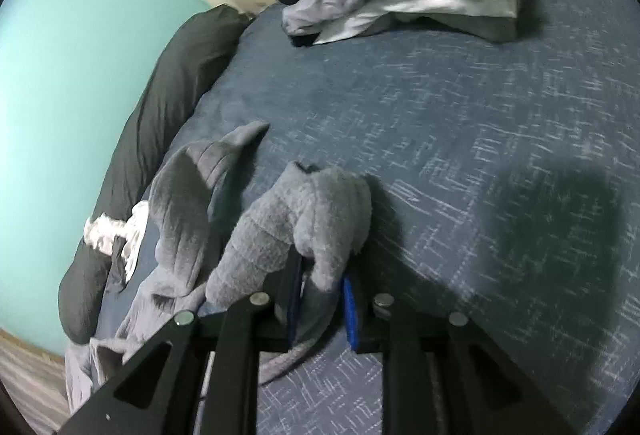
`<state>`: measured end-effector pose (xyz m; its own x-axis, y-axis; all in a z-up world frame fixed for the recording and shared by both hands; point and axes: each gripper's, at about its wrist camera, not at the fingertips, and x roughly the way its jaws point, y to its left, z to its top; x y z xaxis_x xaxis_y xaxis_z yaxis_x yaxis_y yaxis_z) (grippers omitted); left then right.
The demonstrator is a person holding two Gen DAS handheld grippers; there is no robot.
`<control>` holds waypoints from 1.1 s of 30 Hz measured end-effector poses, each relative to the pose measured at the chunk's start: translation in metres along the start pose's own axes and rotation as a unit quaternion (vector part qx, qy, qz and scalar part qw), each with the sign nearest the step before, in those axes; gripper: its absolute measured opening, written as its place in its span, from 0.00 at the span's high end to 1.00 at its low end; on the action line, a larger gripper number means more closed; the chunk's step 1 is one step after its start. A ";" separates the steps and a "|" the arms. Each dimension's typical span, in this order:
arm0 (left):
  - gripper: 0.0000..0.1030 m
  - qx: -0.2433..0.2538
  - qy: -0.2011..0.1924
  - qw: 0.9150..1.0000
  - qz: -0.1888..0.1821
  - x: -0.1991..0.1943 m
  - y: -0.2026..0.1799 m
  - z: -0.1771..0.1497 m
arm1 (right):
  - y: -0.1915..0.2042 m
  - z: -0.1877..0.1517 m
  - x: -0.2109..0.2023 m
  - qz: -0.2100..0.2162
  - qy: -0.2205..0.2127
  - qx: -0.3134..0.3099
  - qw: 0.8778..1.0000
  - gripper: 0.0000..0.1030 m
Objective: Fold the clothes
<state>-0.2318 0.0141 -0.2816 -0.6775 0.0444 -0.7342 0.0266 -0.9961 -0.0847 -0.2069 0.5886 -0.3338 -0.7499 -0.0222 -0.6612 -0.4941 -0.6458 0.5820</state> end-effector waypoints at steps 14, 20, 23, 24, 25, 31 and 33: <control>0.00 -0.070 0.003 0.997 0.018 -0.018 0.071 -0.011 | 0.051 -0.017 -0.012 0.032 -0.020 -0.059 0.998 0.58; 0.00 -0.113 0.004 0.993 0.026 -0.027 0.113 -0.021 | 0.088 -0.054 -0.003 0.063 0.015 -0.086 0.994 0.58; 0.00 -0.135 0.005 0.990 0.030 -0.032 0.133 -0.026 | 0.101 -0.067 -0.001 0.074 0.026 -0.093 0.993 0.58; 0.00 -0.143 0.005 0.989 0.030 -0.032 0.139 -0.027 | 0.104 -0.070 0.000 0.076 0.029 -0.092 0.992 0.58; 0.00 -0.150 0.004 0.988 0.028 -0.031 0.144 -0.028 | 0.106 -0.073 0.001 0.078 0.031 -0.092 0.992 0.58; 0.00 -0.182 0.003 0.983 0.017 -0.026 0.164 -0.030 | 0.123 -0.088 0.010 0.089 0.046 -0.098 0.990 0.58; 0.00 -0.190 0.006 0.982 0.014 -0.023 0.169 -0.029 | 0.128 -0.091 0.013 0.092 0.050 -0.100 0.989 0.58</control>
